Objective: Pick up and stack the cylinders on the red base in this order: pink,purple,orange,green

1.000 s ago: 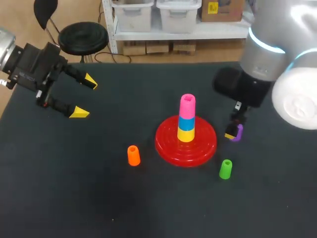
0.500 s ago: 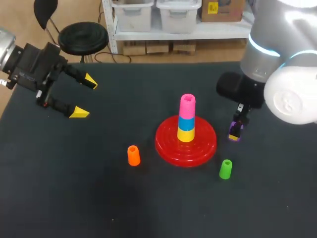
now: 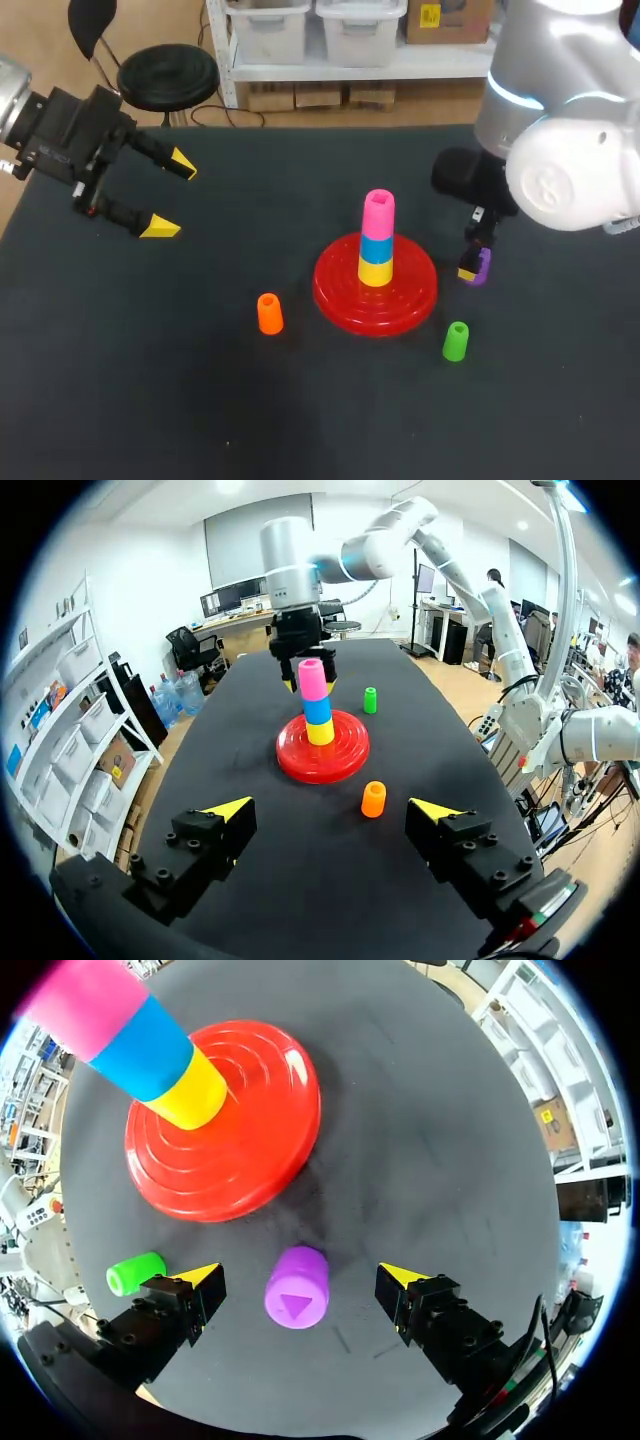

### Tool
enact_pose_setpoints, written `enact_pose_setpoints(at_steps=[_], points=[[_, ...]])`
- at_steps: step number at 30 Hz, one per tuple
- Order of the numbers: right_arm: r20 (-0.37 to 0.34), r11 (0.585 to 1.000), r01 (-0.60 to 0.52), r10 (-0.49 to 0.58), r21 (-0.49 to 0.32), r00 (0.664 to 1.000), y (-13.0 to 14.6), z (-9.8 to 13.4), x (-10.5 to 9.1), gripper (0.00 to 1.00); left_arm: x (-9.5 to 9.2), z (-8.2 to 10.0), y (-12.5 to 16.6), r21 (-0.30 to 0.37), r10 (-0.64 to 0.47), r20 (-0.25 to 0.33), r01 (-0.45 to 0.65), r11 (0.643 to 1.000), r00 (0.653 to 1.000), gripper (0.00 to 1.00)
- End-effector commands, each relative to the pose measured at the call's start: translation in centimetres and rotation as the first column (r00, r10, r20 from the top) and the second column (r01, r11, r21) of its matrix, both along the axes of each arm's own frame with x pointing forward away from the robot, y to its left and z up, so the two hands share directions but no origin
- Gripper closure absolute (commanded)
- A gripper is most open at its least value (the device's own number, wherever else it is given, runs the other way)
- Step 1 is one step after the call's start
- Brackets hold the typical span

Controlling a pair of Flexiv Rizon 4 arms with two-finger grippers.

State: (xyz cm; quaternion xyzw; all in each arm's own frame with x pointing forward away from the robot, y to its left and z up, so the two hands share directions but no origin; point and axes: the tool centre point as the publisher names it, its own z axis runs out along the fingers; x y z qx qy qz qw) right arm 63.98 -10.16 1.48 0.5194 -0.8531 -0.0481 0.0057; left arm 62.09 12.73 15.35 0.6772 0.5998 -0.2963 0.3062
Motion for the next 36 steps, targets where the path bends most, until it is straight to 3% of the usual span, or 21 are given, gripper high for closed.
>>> enact_pose_setpoints(at_steps=[1,36], points=[[-0.006,1.000,0.004,-0.004,-0.006,1.000,0.0,0.2,-0.1,0.00,-0.1,-0.1,0.1,-0.003,0.001,0.004,-0.001,1.000,1.000,0.00],[0.005,0.998,0.037,-0.037,-0.048,0.999,-0.4,0.1,-1.5,0.00,-0.1,-0.1,0.1,-0.003,0.001,0.004,-0.001,1.000,1.000,0.00]])
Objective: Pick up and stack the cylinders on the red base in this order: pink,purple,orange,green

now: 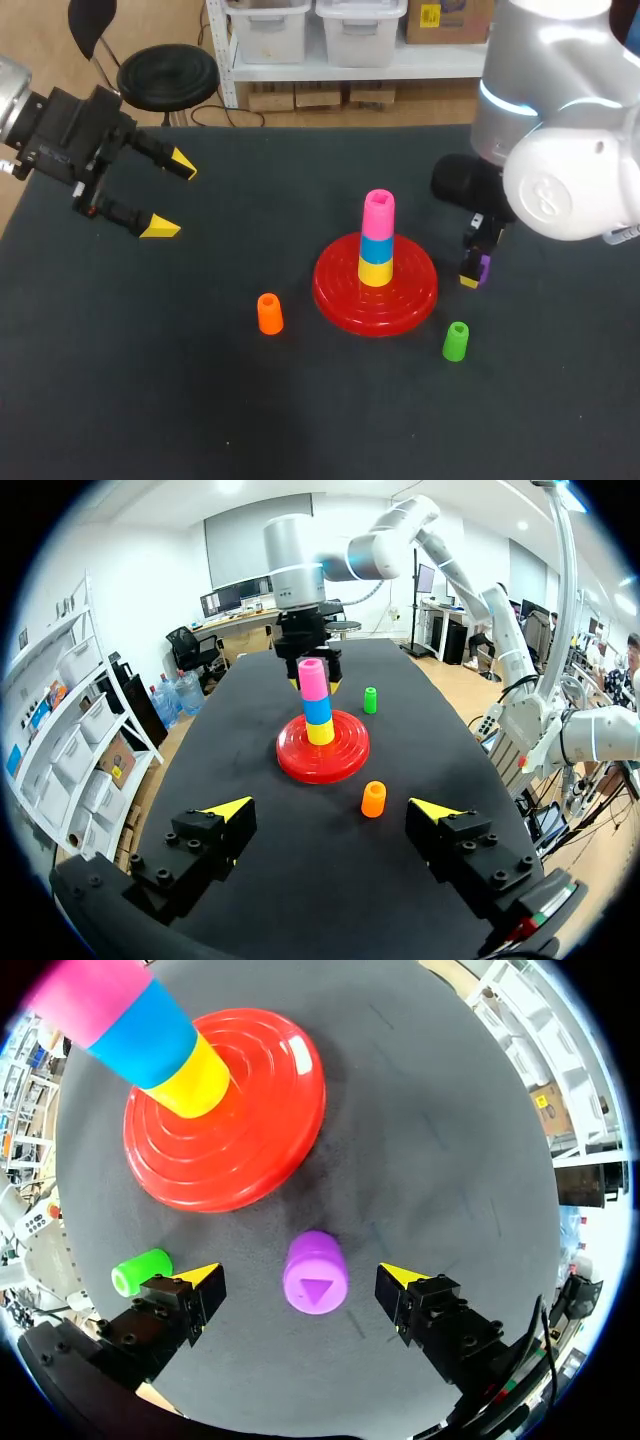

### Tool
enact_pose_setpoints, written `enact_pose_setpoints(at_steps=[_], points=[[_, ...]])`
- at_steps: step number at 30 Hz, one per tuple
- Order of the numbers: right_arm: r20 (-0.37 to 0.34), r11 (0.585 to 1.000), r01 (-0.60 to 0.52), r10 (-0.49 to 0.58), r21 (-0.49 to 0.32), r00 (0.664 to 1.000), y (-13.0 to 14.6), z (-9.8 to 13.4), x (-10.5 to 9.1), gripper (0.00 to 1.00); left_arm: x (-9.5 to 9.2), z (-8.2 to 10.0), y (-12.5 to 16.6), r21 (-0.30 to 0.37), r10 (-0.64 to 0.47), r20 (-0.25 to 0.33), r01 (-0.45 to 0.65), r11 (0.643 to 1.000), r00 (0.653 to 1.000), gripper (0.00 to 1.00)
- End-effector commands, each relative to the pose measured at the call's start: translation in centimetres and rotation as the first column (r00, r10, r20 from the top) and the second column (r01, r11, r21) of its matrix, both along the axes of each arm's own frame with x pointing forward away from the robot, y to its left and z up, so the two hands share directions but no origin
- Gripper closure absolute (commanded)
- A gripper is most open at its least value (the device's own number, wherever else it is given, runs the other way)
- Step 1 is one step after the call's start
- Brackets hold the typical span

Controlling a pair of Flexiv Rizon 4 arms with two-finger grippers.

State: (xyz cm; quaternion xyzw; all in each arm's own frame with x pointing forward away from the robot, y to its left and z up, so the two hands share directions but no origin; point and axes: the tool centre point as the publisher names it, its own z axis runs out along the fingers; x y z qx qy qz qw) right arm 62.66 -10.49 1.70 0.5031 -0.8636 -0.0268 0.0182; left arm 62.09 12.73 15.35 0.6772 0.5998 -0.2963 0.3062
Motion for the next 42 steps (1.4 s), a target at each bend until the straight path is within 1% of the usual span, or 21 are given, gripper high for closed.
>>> enact_pose_setpoints(at_steps=[1,18,19,20,21,31,34,42], points=[[0.005,1.000,-0.002,0.002,0.004,1.000,0.05,-0.15,-0.22,0.00,-0.13,-0.09,0.06,-0.003,0.001,0.004,-0.001,1.000,1.000,0.00],[0.003,1.000,0.002,-0.002,0.015,1.000,0.25,-0.16,-0.24,0.00,-0.13,-0.09,0.06,-0.003,0.001,0.004,-0.001,1.000,1.000,0.00],[0.004,1.000,0.002,-0.002,0.016,1.000,0.25,-0.17,-0.25,0.23,-0.13,-0.09,0.06,-0.003,0.001,0.004,-0.001,1.000,1.000,0.00],[0.006,1.000,0.004,-0.004,0.020,1.000,0.24,-0.18,-0.25,0.65,-0.13,-0.09,0.06,-0.003,0.001,0.004,-0.001,1.000,1.000,0.00],[0.006,1.000,0.005,-0.005,0.023,1.000,0.23,-0.20,-0.25,1.00,-0.13,-0.09,0.06,-0.003,0.001,0.004,-0.001,1.000,1.000,0.00],[0.007,1.000,-0.003,0.002,0.024,1.000,0.23,-0.11,-0.14,1.00,-0.13,-0.09,0.06,-0.003,0.001,0.004,-0.001,1.000,1.000,0.00],[0.007,0.999,-0.017,0.016,0.043,1.000,0.34,0.00,-0.16,1.00,-0.13,-0.09,0.06,-0.003,0.001,0.004,-0.001,1.000,1.000,0.00],[0.009,0.999,-0.012,0.012,0.036,1.000,0.25,0.26,-0.29,1.00,-0.13,-0.09,0.06,-0.003,0.001,0.004,-0.001,1.000,1.000,0.00]])
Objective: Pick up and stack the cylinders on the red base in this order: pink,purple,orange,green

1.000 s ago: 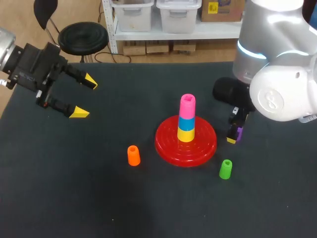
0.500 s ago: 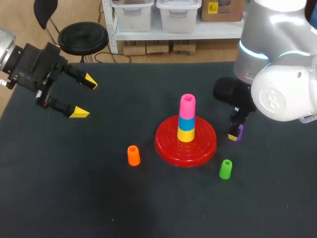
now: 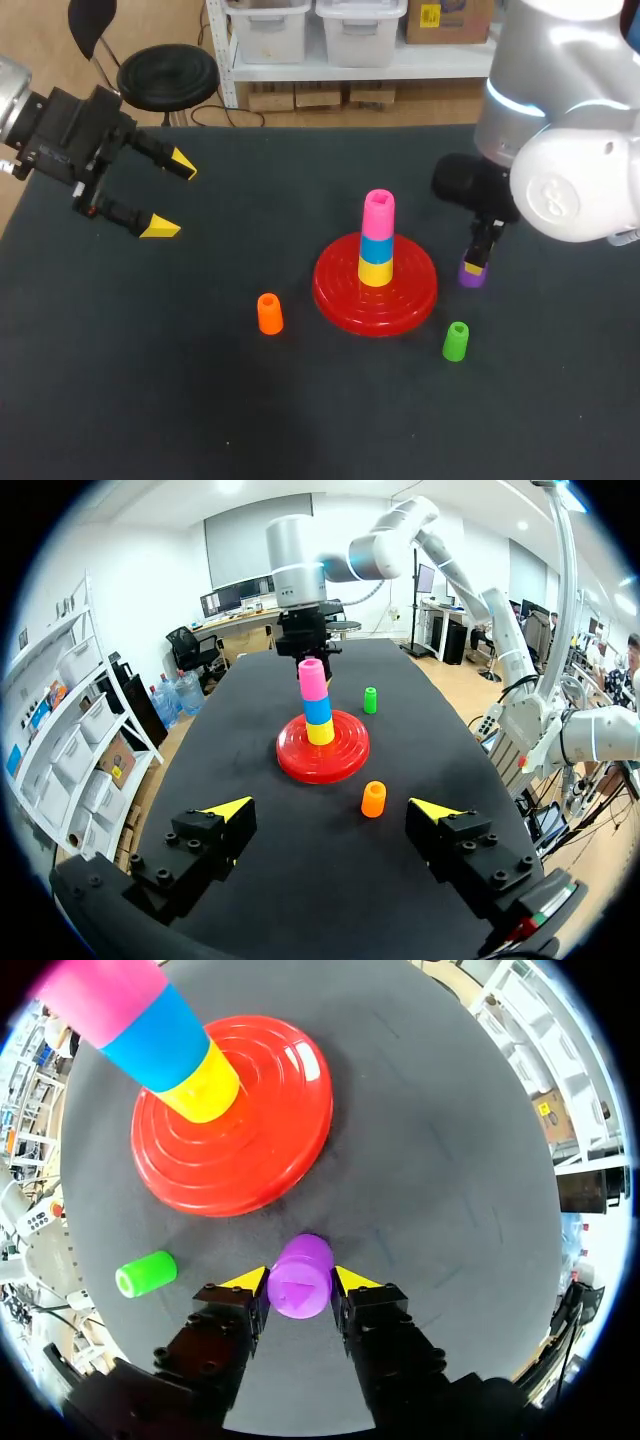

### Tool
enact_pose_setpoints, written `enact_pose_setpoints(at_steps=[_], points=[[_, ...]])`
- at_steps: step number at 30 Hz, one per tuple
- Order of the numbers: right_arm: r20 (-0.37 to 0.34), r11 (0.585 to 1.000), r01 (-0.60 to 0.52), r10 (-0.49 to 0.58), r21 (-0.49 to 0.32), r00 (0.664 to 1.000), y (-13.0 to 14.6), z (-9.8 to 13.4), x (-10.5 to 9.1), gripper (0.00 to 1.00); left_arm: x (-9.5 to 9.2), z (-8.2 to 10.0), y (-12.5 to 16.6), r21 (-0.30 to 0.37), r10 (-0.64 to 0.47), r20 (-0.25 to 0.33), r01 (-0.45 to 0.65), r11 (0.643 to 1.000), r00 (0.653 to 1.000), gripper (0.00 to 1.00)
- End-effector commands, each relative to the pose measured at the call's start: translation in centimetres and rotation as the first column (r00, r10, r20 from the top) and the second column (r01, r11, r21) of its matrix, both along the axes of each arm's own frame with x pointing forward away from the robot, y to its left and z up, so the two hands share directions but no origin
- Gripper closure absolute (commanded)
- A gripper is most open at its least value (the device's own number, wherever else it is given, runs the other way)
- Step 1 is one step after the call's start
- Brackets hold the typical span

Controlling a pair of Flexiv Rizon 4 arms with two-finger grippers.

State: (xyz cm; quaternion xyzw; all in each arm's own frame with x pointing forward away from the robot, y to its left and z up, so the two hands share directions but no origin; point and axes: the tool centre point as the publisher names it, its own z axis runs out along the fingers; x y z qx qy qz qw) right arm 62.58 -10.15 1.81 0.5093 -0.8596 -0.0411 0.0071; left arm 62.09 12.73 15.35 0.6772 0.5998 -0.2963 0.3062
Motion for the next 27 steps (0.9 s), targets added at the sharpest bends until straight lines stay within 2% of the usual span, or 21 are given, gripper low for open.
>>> enact_pose_setpoints(at_steps=[1,8,16,22,27], points=[[0.004,1.000,0.002,-0.002,-0.001,1.000,-0.1,0.2,-0.2,1.00,-0.1,-0.1,0.1,-0.003,0.001,0.004,-0.001,1.000,1.000,0.00],[0.026,1.000,0.009,-0.009,-0.010,1.000,-0.2,1.0,-0.3,1.00,-0.1,-0.1,0.1,-0.003,0.001,0.004,-0.001,1.000,1.000,0.00],[0.102,1.000,0.025,-0.026,0.008,0.994,-0.8,4.1,-0.4,1.00,-0.1,-0.1,0.1,-0.003,0.001,0.004,-0.001,1.000,1.000,0.00],[0.162,1.000,-0.007,0.005,0.012,0.987,-1.1,7.5,0.6,1.00,-0.1,-0.1,0.1,-0.003,0.001,0.004,-0.001,1.000,1.000,0.00],[0.196,0.999,-0.032,0.030,0.008,0.980,-1.0,11.3,1.9,1.00,-0.1,-0.1,0.1,-0.003,0.001,0.004,-0.001,1.000,1.000,0.00]])
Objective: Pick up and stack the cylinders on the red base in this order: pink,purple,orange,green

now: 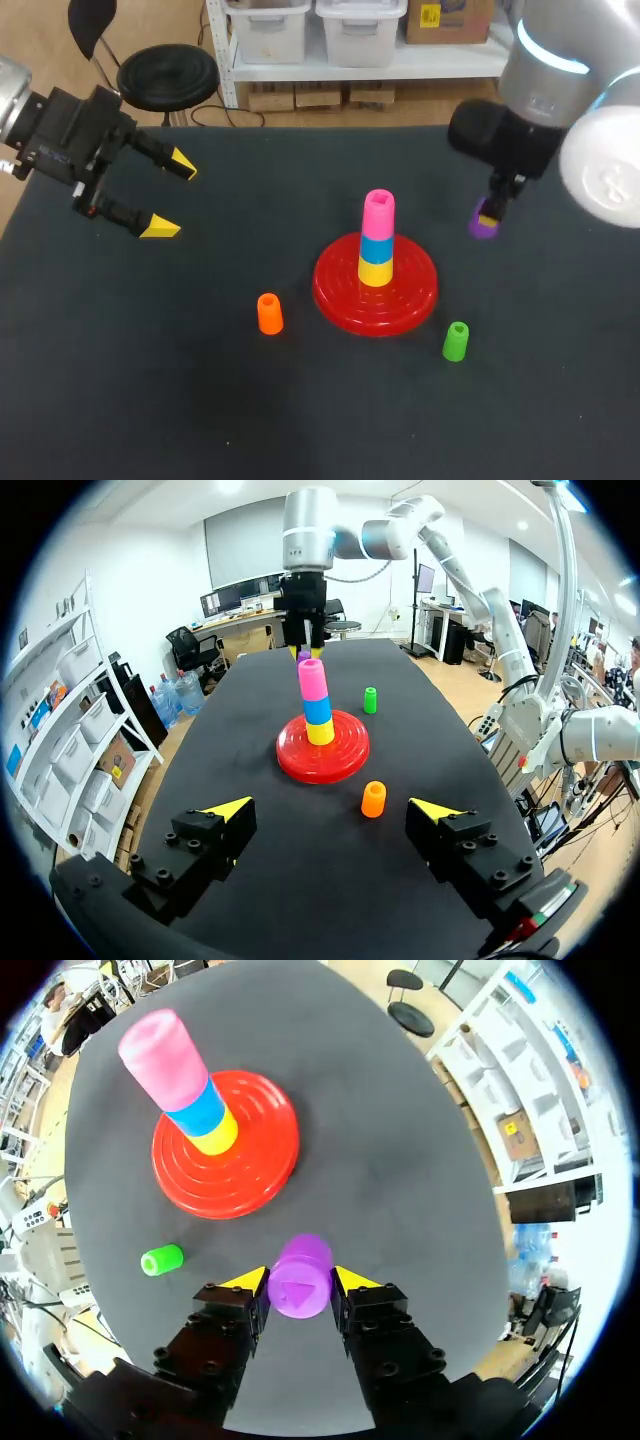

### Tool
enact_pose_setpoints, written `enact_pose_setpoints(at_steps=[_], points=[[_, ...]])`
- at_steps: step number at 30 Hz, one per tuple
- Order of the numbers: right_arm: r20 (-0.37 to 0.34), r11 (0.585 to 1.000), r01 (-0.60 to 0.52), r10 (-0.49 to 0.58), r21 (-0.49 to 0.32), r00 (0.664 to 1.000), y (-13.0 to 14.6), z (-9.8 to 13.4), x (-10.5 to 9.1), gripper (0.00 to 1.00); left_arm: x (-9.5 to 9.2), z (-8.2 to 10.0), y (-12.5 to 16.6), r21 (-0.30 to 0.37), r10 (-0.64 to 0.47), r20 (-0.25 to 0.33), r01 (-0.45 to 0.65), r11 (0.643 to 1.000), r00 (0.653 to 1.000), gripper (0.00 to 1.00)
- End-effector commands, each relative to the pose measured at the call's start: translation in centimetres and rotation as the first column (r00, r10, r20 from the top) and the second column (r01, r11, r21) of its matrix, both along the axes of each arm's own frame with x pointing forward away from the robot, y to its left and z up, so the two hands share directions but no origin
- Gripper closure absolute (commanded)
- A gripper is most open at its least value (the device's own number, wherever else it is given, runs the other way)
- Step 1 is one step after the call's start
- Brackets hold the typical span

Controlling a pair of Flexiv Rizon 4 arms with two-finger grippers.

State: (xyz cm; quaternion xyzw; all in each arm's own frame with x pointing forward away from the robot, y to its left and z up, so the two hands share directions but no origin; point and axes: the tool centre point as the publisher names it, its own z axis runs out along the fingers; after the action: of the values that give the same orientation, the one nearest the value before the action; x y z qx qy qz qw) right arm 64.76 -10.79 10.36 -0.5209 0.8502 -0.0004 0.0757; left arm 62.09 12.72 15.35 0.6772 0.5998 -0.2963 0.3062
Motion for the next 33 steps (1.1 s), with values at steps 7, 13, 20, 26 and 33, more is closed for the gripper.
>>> enact_pose_setpoints(at_steps=[7,13,20,26,33], points=[[0.050,0.998,-0.065,0.066,-0.023,0.997,1.1,8.2,2.1,1.00,-0.1,-0.1,0.1,-0.003,0.001,0.004,-0.001,1.000,1.000,0.00],[0.070,0.991,-0.122,0.125,-0.049,0.990,3.7,11.7,3.3,1.00,-0.1,-0.1,0.1,-0.003,0.001,0.004,-0.001,1.000,1.000,0.00],[0.008,0.951,-0.303,0.303,0.064,0.953,8.2,12.7,3.7,1.00,-0.1,-0.1,0.1,-0.003,0.001,0.004,-0.001,1.000,1.000,0.00],[-0.021,0.925,-0.368,0.371,0.095,0.928,10.7,13.1,3.2,1.00,-0.1,-0.1,0.1,-0.003,0.001,0.004,-0.001,1.000,1.000,0.00],[-0.115,0.913,-0.401,0.407,0.073,0.906,12.6,12.1,2.5,1.00,-0.1,-0.1,0.1,-0.003,0.001,0.004,-0.001,1.000,1.000,0.00]])
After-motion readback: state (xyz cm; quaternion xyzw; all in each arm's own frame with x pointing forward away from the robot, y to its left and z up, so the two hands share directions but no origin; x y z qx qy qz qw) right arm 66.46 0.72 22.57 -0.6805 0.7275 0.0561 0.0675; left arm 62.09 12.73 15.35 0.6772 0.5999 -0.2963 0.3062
